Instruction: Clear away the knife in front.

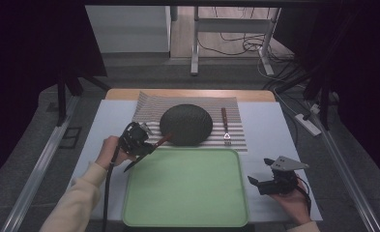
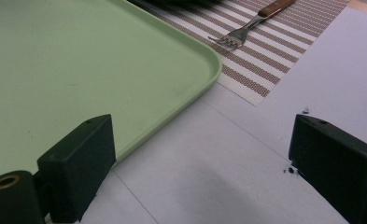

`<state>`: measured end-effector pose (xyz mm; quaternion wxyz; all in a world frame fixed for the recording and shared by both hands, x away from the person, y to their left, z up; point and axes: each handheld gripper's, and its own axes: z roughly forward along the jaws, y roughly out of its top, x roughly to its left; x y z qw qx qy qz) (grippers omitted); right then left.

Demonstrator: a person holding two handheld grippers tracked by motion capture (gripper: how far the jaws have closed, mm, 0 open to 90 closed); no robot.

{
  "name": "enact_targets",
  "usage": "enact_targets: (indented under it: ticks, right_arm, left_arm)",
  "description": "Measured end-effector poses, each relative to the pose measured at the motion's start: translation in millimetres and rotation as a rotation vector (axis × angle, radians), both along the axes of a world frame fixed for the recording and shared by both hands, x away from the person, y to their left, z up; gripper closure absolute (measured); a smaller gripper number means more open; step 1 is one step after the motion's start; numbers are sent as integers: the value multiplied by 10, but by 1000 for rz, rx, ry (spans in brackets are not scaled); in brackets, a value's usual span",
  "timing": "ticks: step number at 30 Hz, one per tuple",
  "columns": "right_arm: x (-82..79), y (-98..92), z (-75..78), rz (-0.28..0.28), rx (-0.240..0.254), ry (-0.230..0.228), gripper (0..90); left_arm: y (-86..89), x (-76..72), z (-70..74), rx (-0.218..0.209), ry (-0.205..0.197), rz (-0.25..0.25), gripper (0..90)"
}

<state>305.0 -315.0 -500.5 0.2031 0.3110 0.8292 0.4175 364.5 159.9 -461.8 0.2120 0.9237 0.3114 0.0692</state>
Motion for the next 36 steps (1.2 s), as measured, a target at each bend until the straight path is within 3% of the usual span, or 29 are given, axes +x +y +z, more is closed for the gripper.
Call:
enact_targets:
  ticks: [5,15,24,27,29,30,31,32,34,36]
  right_arm:
    - [0,-6,3,-2,3,1,74]
    - [0,0,-2,1,1,1,74]
    - [-1,4,-5,2,-2,5,74]
    - [1,6,-8,2,0,6,74]
    - [1,7,-7,1,-1,6,74]
    - [1,7,-7,1,-1,6,74]
    - [1,7,-8,0,-1,6,74]
    - [1,7,-8,0,-2,6,74]
    - [1,5,-6,-2,-4,6,74]
    - [2,3,-7,-1,-1,5,74]
  left_arm:
    - [-124,-195,-65,-15,12,-34,777]
    - [-331,-415,-253,-30,57,-86,777]
    - [-343,-589,-392,-30,82,-90,777]
    - [-330,-645,-422,-38,75,-85,764]
    - [-319,-648,-384,-66,21,-50,582]
    - [-319,-648,-384,-66,21,-50,526]
    - [-322,-647,-343,-87,-15,-38,523]
    - [-322,-647,-343,-87,-15,-38,516]
    - [-361,-632,-271,-136,-49,-78,535]
    - [-387,-624,-258,-154,-48,-92,648]
